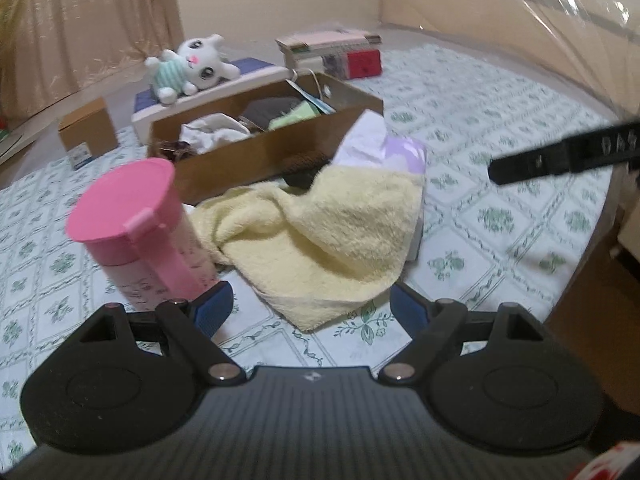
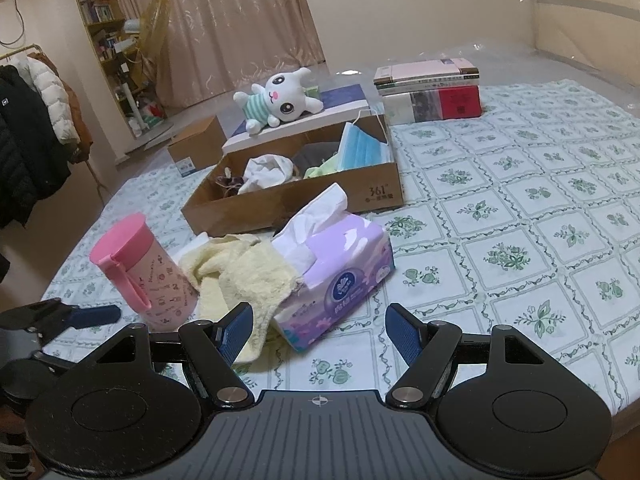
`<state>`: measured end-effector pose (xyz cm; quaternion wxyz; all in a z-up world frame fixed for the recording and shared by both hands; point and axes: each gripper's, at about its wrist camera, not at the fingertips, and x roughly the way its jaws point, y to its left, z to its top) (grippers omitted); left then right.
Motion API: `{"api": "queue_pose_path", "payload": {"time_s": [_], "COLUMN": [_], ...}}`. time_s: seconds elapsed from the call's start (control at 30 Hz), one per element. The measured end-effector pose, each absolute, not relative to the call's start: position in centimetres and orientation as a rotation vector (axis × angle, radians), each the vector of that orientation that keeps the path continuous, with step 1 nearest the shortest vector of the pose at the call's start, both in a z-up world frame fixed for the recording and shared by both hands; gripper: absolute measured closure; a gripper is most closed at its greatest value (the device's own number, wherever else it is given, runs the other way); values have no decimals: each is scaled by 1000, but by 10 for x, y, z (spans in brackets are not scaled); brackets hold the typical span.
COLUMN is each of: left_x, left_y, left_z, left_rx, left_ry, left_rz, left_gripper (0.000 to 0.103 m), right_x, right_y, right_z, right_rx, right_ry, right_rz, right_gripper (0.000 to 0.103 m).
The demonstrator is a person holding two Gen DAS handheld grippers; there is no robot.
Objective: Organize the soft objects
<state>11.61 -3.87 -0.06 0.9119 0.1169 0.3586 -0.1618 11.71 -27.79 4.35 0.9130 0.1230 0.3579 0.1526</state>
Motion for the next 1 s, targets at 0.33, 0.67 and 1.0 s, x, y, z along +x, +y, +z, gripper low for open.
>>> {"api": "queue_pose_path", "payload": {"time_s": [0.33, 0.67, 1.0], "left_x": [153, 169, 119], "left_y": [-60, -52, -27], "left_z": [-52, -68, -46], "left_rx": [236, 215, 153], "left_ry": [775, 800, 839], "left_rz": [-303, -238, -267], "left_gripper": [26, 90, 99], "right_x": [136, 149, 141], "right_y": [-274, -277, -272], "right_z": [25, 12, 18], "right_rx": [253, 266, 270], "right_ry": [782, 803, 789], "right_rz": [320, 303, 323], "right_gripper": [30, 30, 30]}}
